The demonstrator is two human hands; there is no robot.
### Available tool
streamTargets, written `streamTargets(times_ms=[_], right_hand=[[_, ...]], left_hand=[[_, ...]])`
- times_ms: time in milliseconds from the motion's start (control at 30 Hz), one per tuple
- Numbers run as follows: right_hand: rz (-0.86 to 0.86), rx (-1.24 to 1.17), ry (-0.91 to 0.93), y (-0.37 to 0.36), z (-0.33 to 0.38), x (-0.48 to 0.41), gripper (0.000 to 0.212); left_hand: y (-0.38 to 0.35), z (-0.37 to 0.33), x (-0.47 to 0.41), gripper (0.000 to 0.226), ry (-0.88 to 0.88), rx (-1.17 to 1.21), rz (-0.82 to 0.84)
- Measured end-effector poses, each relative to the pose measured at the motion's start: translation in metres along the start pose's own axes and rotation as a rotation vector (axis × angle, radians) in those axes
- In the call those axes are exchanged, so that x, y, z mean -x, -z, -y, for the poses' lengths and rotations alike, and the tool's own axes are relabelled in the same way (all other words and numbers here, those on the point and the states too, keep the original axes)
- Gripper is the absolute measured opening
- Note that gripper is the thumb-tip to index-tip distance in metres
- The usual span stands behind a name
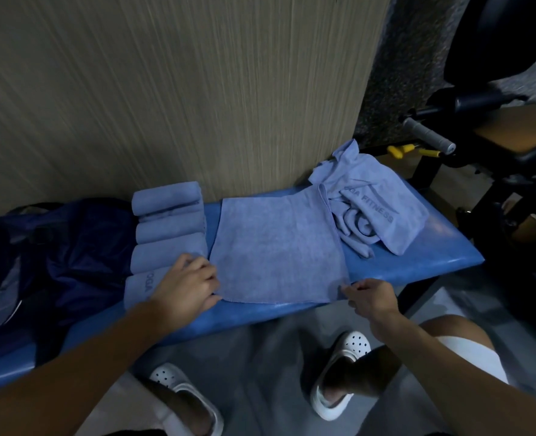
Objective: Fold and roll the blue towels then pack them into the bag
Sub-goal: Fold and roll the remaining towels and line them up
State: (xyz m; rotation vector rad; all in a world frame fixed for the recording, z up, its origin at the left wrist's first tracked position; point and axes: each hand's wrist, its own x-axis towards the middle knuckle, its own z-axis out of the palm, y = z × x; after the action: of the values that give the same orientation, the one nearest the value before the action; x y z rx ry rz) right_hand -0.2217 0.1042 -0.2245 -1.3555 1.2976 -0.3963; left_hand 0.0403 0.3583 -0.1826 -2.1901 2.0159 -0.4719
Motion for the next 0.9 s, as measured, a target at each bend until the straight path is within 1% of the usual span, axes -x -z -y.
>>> streamTargets(times_ms=[67,133,167,267,367,433,533,567,600,633,667,700,767,833,900], right_hand=[[0.01,0.003,0.014,-0.001,-0.001,0.0,0.03],[-0.007,0.006,0.039,-0.004,-0.001,0.0,0.028],[-0.029,0.001,0.053,-0.004,0.0,-0.001,0.027],[-0.122,-0.007,0.089,-0.003,0.003,-0.004,0.019],[-0.125,0.002,0.11,0.002,0.008,-0.003,0.015],[-0.111,-0.011,0.133,0.003,0.012,0.002,0.022],[-0.122,-0.026,0.164,0.005,0.019,0.011,0.031],[-0.132,-0.045,0.179,0.007,0.023,0.013,0.028],[-0.139,-0.088,0.184,0.008,0.025,0.014,0.021],[-0.142,-0.144,0.179,0.009,0.029,0.017,0.012],[-0.144,-0.196,0.171,0.009,0.031,0.017,0.009],[-0.139,-0.226,0.165,0.01,0.033,0.019,0.013],[-0.126,-0.212,0.161,0.011,0.033,0.017,0.016],[-0.118,-0.165,0.163,0.013,0.029,0.014,0.011],[-0.119,-0.101,0.183,0.015,0.021,0.009,0.007]], left_hand=[[-0.002,-0.002,0.0,0.03,0.033,0.011,0.008],[-0.003,-0.003,0.001,0.02,0.051,0.026,0.006],[-0.005,-0.002,0.001,0.015,0.047,0.028,0.004],[-0.007,-0.001,0.002,0.015,0.03,0.013,0.043],[-0.009,-0.002,0.0,0.008,0.033,0.015,-0.008],[-0.012,-0.004,-0.001,0.003,0.08,0.045,-0.074],[-0.009,-0.011,0.0,0.027,0.2,0.173,-0.148],[-0.007,-0.014,0.0,0.029,0.22,0.211,-0.172],[-0.003,-0.018,0.0,0.028,0.25,0.256,-0.179],[0.0,-0.023,0.0,0.026,0.294,0.321,-0.199],[0.005,-0.029,0.0,0.023,0.375,0.419,-0.215],[0.007,-0.035,0.0,0.02,0.485,0.533,-0.241],[0.013,-0.051,0.0,0.014,0.738,0.788,-0.247],[0.016,-0.067,0.001,0.017,0.946,1.057,-0.183],[0.016,-0.08,0.003,0.016,1.132,1.23,-0.12]])
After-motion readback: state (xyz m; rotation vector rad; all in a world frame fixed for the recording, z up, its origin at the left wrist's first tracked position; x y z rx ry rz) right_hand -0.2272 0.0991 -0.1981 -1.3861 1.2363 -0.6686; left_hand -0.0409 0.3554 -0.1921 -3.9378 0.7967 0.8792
